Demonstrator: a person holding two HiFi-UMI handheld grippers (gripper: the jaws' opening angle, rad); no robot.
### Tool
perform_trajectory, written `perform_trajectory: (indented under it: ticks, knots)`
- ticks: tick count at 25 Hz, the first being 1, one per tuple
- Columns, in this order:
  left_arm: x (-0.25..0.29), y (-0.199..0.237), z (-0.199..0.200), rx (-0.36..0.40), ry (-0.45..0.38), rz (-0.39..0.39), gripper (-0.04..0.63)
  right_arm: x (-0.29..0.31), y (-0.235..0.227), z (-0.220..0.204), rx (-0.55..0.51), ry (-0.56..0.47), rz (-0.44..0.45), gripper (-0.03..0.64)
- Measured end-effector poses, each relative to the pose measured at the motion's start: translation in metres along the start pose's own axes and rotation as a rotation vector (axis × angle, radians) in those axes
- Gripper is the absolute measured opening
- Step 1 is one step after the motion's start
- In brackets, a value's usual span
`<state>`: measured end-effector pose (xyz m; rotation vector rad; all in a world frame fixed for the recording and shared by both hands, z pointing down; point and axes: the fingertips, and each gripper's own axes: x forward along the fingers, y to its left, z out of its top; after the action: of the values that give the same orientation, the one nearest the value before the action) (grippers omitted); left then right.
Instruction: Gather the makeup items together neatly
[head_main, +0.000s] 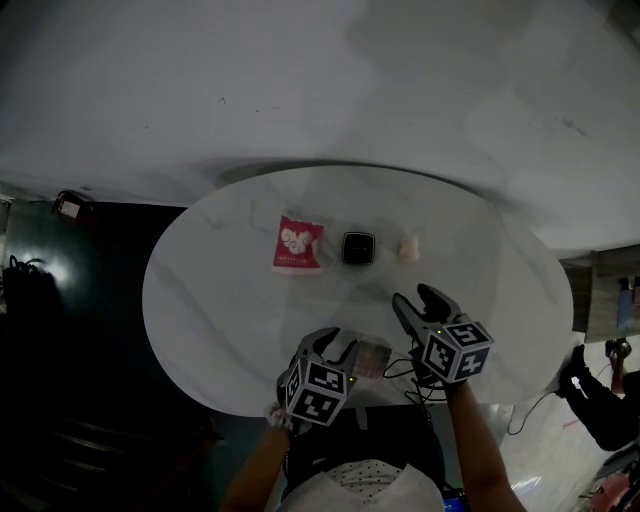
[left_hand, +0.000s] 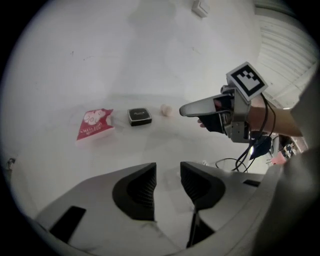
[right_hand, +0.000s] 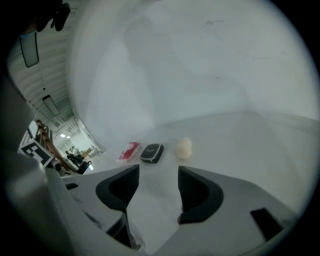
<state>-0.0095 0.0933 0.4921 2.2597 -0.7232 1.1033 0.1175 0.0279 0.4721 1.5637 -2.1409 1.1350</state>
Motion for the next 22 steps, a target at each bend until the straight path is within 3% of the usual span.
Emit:
perform_trajectory:
  ticks: [2, 7, 12, 17, 22]
  knots:
    - [-0.001, -0.004, -0.007, -0.005, 0.003, -0.017, 0.19, -0.007, 0.009, -0.015, -0.045, 0.036, 0.048, 0.259]
    - [-0.002, -0.01, -0.017, 0.015, 0.013, -0.022, 0.19, -0.021, 0.03, -0.061, -0.27, 0.171, 0.14, 0.267]
    - [-0.003, -0.021, -0.024, 0.099, 0.023, -0.035, 0.198, -0.032, 0.041, -0.093, -0.482, 0.246, 0.176, 0.267]
    - [-0.003, -0.032, -0.03, 0.138, 0.021, -0.071, 0.225, -0.039, 0.046, -0.113, -0.604, 0.315, 0.224, 0.268]
    - [-0.005, -0.04, -0.036, 0.257, 0.032, -0.082, 0.242, -0.044, 0.046, -0.123, -0.755, 0.329, 0.244, 0.272]
